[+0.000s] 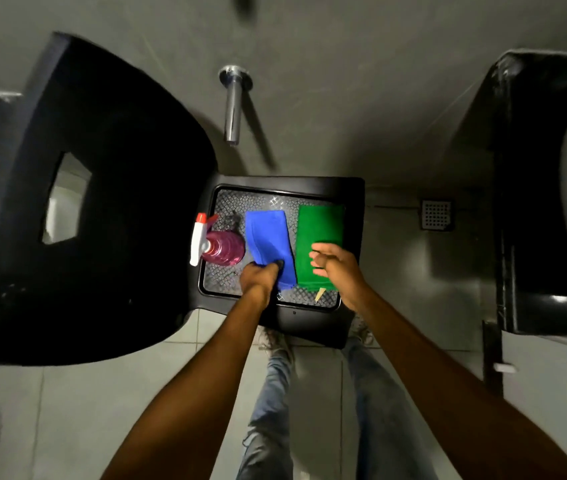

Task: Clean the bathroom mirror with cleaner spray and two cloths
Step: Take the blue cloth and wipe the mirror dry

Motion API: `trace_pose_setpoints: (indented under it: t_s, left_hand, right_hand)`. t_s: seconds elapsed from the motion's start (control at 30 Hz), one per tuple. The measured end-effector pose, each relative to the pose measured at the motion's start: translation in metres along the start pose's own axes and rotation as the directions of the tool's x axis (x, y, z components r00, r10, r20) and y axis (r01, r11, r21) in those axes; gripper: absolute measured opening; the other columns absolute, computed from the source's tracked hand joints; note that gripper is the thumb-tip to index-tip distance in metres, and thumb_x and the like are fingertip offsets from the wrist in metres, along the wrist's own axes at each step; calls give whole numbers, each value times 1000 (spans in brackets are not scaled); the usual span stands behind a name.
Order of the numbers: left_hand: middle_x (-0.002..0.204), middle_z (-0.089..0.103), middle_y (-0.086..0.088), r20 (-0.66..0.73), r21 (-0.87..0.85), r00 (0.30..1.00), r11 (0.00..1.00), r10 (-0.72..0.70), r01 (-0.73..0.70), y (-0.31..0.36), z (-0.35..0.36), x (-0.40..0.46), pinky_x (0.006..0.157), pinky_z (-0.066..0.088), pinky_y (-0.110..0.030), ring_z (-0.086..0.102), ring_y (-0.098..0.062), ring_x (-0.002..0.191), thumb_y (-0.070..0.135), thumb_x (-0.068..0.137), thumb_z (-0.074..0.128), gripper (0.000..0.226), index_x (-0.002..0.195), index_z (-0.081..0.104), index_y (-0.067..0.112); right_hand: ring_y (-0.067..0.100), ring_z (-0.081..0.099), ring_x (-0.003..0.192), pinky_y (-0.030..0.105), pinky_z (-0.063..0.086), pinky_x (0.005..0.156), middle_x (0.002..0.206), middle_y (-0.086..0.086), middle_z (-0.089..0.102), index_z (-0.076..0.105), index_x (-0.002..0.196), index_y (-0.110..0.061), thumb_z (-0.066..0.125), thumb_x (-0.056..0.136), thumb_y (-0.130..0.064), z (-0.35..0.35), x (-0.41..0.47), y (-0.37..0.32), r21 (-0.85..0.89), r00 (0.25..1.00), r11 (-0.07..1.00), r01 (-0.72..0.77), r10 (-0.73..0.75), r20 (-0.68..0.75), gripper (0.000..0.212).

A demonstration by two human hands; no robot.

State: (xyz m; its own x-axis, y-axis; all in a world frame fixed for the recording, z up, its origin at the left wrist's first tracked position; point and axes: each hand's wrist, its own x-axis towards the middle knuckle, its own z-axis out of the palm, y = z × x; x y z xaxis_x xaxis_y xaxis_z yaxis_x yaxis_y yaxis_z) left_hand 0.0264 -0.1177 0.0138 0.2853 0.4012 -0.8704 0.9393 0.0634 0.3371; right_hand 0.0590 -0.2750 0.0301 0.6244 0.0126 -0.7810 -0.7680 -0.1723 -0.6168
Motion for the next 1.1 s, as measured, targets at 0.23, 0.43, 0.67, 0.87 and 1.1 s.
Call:
trace_pose_setpoints:
  t_s: [0.23,0.43,0.67,0.87,1.1]
  left_hand:
    - [59,74,2,396,-287,916,956,65,57,100,-9,-136,40,52,-19,67,-7,43,29,94,67,12,92,67,17]
    - [59,69,4,529,108,753,849,391,-517,158,-17,-268,36,44,-20,55,-9,37,53,86,72,34,85,69,19]
    - [55,53,2,718,264,437,368,542,-891,285,-20,-429,41,37,-21,44,-13,41,66,88,61,50,68,59,20]
    - [75,78,-1,638,524,250,-173,728,-834,360,-7,-550,54,51,-27,67,-15,50,92,80,21,95,81,75,14]
    - [107,66,-10,267,533,-710,-714,652,-455,495,4,-682,88,44,-40,59,-32,103,43,100,51,29,102,68,20]
  right_hand:
    - [37,52,131,46,45,108,139,23,54,45,141,-2,34,100,-53,-32,-71,-58,683,910,614,-395,365,198,66]
    - [38,73,90,46,49,85,107,25,72,60,122,0,22,98,-61,-80,-138,-162,926,985,361,-113,-79,151,76]
    - [39,72,96,48,60,84,115,26,70,72,112,2,48,83,-55,-175,-231,-296,966,873,216,141,-488,-19,69]
    - [37,74,89,47,61,79,108,20,75,71,116,-7,43,93,-50,-261,-283,-364,953,762,-10,301,-599,-247,56]
    - [25,74,75,31,58,74,87,6,78,71,97,-17,31,99,-58,-363,-317,-479,760,540,-281,585,-564,-624,57]
